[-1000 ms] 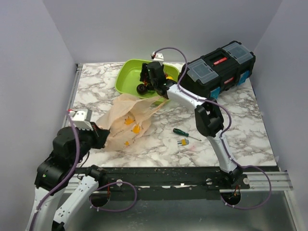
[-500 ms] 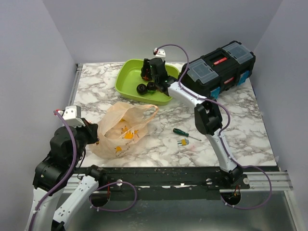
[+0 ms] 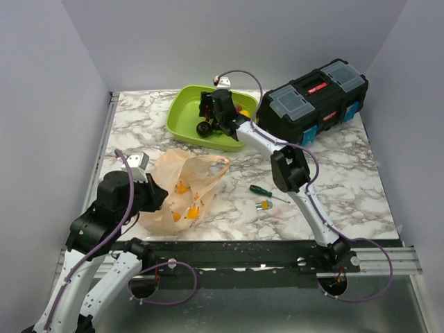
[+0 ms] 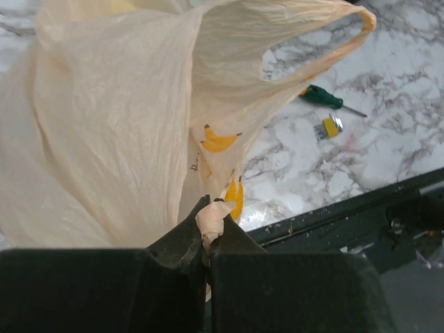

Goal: Take the fake fruits out of the plastic bag

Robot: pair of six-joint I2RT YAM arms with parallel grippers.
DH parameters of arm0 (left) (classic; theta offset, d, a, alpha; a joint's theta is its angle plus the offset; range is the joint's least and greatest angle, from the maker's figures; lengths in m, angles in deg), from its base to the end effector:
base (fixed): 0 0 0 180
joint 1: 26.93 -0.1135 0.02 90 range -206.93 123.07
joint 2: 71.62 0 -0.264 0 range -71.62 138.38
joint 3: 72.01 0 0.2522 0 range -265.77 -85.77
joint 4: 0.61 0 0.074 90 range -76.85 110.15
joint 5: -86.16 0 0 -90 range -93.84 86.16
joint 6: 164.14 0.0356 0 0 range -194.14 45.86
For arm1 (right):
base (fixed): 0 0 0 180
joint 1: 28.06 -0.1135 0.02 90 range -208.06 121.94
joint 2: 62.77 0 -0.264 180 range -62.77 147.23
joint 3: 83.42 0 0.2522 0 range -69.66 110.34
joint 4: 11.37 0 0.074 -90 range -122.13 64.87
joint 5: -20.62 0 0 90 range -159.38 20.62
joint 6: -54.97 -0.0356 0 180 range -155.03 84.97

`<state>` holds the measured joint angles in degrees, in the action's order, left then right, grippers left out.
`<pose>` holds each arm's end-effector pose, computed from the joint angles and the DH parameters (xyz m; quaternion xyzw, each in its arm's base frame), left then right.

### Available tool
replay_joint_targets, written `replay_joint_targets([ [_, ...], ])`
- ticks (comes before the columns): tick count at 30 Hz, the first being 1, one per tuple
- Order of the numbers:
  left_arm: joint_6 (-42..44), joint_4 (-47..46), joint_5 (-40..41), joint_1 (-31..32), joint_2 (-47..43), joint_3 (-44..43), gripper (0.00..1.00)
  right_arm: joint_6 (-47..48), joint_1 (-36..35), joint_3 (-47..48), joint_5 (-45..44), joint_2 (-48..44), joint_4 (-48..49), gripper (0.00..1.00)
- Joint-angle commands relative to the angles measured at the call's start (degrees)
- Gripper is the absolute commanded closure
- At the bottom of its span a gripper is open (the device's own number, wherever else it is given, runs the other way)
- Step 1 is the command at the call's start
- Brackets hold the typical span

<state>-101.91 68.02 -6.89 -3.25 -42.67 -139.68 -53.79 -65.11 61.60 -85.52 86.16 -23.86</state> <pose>0.0732 -0.0342 0.3444 -0.0176 0.8653 -0.2380 0.4409 0.4861 0.3545 0.2020 -0.0430 0.7961 0.1782 0.5767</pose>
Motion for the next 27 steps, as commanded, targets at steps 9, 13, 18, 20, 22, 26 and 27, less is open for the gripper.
replay_joint_targets([
  [9,5.4,-3.9,-20.7,-0.1,0.5,6.6,1.0,1.3,-0.1,-1.4,5.9,-7.0,-9.8,0.0],
  [13,6.8,-4.9,-23.1,-0.1,1.0,7.3,1.0,0.7,-0.2,-8.7,5.6,-14.4,-13.3,0.0],
  [18,7.2,-6.0,-23.8,-0.1,0.5,7.9,1.0,1.1,-0.8,-23.2,7.1,-27.8,-13.3,0.02],
  [20,7.0,-6.0,-23.4,-0.1,0.8,8.0,1.0,1.5,-1.4,-30.7,7.2,-34.5,-11.2,0.02],
  [22,7.1,-5.9,-23.1,0.0,1.1,8.0,1.0,1.3,-2.1,-38.2,9.1,-41.3,-8.5,0.02],
  [26,6.5,-6.3,-20.5,0.0,-1.4,8.0,1.0,1.0,-4.8,-52.3,15.7,-55.4,0.3,0.04],
  [27,6.3,-6.5,-20.1,0.0,-2.4,8.1,1.0,0.9,-5.9,-55.2,18.2,-57.8,2.2,0.04],
])
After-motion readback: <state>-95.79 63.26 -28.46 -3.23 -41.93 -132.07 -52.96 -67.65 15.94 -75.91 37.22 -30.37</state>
